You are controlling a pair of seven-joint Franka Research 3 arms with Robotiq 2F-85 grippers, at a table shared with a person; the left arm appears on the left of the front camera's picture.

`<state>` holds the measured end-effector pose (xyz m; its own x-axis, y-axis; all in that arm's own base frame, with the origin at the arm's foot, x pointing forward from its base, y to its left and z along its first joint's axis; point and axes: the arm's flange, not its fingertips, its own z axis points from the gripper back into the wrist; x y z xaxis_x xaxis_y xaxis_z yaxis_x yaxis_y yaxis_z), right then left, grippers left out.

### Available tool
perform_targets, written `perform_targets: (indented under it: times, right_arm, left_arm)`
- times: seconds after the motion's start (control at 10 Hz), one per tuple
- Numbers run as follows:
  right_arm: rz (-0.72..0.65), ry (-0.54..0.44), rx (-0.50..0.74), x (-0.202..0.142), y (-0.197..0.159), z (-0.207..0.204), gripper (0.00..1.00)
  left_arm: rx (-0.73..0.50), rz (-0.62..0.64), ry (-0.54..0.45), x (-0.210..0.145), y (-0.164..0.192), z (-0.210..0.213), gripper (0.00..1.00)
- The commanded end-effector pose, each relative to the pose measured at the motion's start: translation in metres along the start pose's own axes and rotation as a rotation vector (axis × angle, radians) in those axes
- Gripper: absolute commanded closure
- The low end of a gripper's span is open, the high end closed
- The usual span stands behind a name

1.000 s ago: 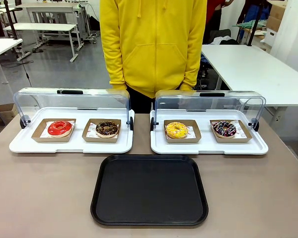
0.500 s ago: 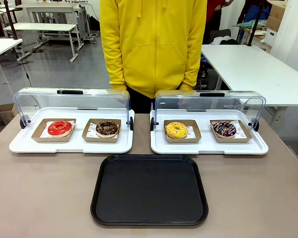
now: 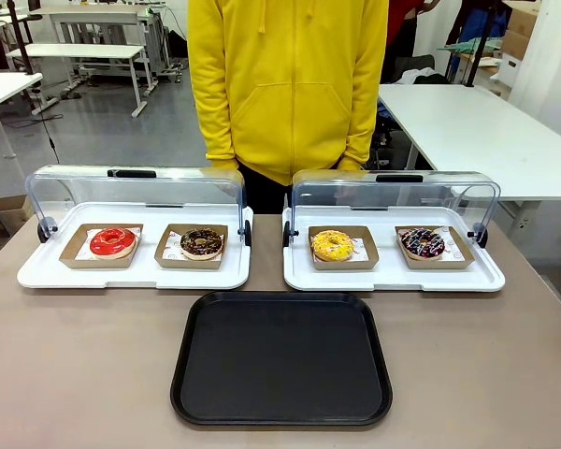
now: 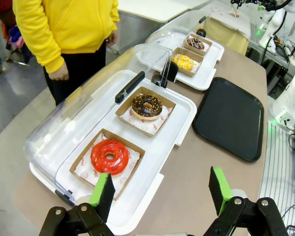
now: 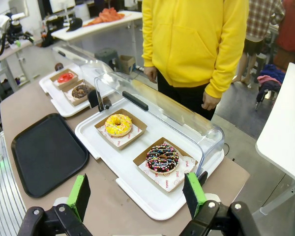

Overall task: Move the second donut from the left to the tray.
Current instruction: Pick up the Paper togo box containing the Donut indicated by the person and place it on the Handle tray.

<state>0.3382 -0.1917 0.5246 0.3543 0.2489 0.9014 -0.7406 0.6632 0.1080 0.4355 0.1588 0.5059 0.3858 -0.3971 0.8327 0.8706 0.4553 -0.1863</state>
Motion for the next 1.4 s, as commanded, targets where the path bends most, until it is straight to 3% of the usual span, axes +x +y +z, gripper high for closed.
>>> perform_targets:
  times: [0.0,1.3]
  right_arm:
    - [0.023,-0.025,0.000,0.0018,-0.0029,-0.0013,0.00]
    - [0.023,-0.025,0.000,0.0018,-0.0029,-0.0013,0.00]
  left_arm:
    - [-0.007,-0.004,-0.006,0.0012,-0.0013,0.0006,0.00]
    - [-0.007,-0.004,-0.006,0.0012,-0.0013,0.0006,0.00]
